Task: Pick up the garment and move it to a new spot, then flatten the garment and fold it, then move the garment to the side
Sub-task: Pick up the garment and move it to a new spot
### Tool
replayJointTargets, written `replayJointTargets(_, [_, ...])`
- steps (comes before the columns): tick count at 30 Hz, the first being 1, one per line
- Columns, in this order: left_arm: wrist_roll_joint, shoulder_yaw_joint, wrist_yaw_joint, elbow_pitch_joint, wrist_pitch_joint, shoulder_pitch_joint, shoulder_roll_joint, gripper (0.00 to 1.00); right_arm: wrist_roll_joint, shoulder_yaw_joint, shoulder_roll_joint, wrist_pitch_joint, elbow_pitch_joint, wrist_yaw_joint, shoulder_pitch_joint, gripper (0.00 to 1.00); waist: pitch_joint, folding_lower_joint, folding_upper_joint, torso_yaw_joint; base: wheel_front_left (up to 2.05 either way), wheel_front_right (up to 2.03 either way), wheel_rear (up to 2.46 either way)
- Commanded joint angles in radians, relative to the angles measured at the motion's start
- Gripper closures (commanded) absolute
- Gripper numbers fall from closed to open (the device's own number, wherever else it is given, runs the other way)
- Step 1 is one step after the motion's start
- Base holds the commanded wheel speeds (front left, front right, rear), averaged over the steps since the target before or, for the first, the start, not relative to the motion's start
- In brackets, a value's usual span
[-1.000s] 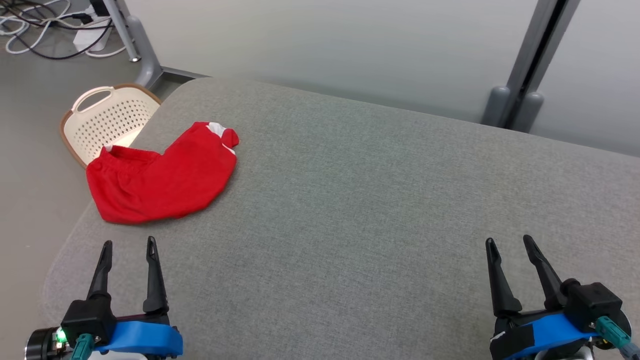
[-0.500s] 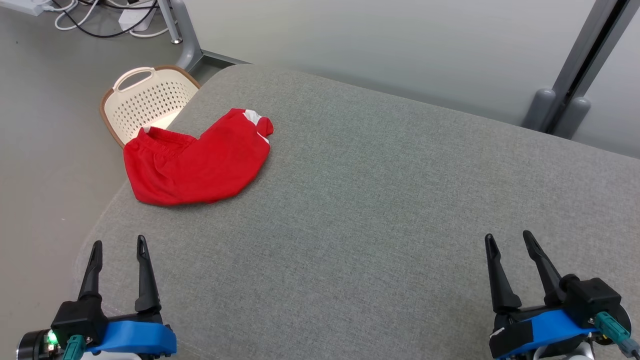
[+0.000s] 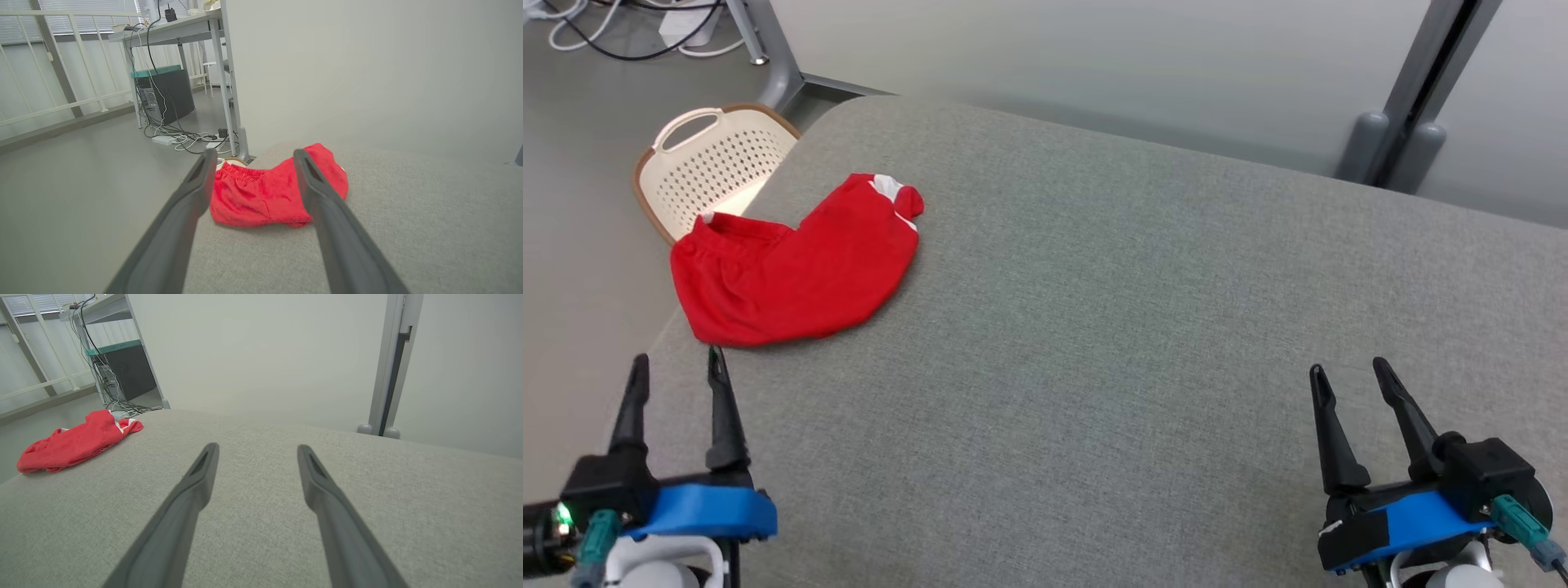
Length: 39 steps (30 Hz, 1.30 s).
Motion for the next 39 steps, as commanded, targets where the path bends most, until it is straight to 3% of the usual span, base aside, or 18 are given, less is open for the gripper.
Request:
replayJointTargets(1, [-0.006, 0.006, -0.006, 0.006, -0.003, -0.043, 0.017, 0.00, -0.006, 0.000, -0.001, 0.007, -0.013, 0.000, -0.014, 0.00, 0.014, 0.0000, 0.0000, -0.012, 0.00, 0.00, 0.00])
replayJointTargets(14, [-0.046, 0.077, -0.036, 0.116, -0.003, -0.389, 0.154, 0.00, -0.085, -0.011, -0.020, 0.072, -0.189, 0.000, -0.091, 0.00, 0.218, 0.0000, 0.0000, -0.131, 0.00, 0.00, 0.00])
replayJointTargets(22, [-0.062, 0.084, -0.059, 0.295, -0.003, -0.564, 0.223, 0.00, -0.109, -0.037, -0.034, 0.098, -0.287, 0.000, -0.111, 0.00, 0.321, 0.0000, 0.0000, -0.166, 0.00, 0.00, 0.00])
replayJointTargets(25, [-0.080, 0.078, -0.070, 0.433, -0.003, -0.643, 0.250, 0.00, -0.117, -0.041, -0.041, 0.112, -0.330, 0.000, -0.130, 0.00, 0.366, 0.0000, 0.0000, -0.178, 0.00, 0.00, 0.00])
replayJointTargets(30, [-0.097, 0.048, -0.079, 0.597, 0.021, -0.705, 0.267, 0.00, -0.119, -0.043, -0.047, 0.121, -0.354, 0.000, -0.139, 0.00, 0.400, 0.0000, 0.0000, -0.185, 0.00, 0.00, 0.00])
replayJointTargets(39, [-0.210, -0.066, -0.086, 0.835, 0.162, -0.763, 0.232, 0.00, -0.125, -0.060, -0.051, 0.134, -0.381, 0.000, -0.138, 0.00, 0.415, 0.0000, 0.0000, -0.183, 0.00, 0.00, 0.00])
